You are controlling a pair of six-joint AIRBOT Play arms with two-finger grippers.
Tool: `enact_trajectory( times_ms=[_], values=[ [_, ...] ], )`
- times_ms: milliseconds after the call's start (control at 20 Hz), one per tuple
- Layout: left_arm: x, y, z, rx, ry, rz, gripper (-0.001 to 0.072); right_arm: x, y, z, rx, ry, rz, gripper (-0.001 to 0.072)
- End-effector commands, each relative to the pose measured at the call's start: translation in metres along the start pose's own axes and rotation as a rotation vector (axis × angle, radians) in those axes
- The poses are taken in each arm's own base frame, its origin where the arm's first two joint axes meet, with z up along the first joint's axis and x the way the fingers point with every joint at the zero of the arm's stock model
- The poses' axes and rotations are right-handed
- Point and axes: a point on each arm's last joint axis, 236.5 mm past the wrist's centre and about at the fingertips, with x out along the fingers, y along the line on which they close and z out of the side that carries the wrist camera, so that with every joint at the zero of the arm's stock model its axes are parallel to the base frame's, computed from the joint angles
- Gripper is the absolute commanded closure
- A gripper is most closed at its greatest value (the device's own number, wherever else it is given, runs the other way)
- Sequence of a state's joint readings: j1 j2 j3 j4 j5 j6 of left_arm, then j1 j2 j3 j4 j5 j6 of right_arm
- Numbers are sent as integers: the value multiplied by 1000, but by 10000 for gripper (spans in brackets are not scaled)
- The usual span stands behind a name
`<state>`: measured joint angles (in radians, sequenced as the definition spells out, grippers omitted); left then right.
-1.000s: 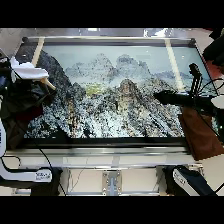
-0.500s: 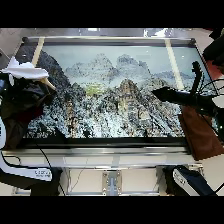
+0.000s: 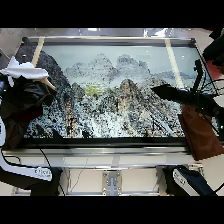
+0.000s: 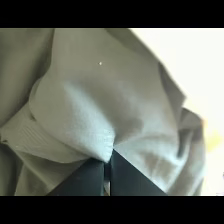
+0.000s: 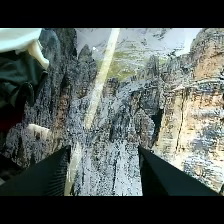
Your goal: Fold the shirts.
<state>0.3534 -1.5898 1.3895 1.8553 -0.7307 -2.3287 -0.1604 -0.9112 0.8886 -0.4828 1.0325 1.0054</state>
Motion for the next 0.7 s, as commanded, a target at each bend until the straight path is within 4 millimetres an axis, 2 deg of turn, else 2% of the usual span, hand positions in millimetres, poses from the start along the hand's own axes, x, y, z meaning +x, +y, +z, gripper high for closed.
enact_trajectory(
  times_ms=[0, 100, 150, 250, 350, 500, 650],
  values=[
    [-31, -8, 15, 5, -41, -33, 698, -9, 30, 20, -32, -29, 71, 225],
    [-74, -24, 36, 42, -110, -99, 698, -22, 58, 34, -105, -31, 113, 226],
    [-103, -35, 44, 54, -148, -146, 698, -31, 76, 42, -154, -30, 138, 226],
    [-167, -63, 53, 85, -212, -274, 698, -52, 112, 55, -260, -32, 183, 226],
    [-238, -92, 50, 122, -268, -429, 698, -75, 148, 68, -368, -48, 213, 233],
    [-342, -132, 25, 142, -310, -675, 698, -109, 193, 84, -530, -97, 218, 232],
    [-420, -164, -22, 264, -314, -875, 698, -139, 224, 101, -662, -174, 171, 232]
  ],
)
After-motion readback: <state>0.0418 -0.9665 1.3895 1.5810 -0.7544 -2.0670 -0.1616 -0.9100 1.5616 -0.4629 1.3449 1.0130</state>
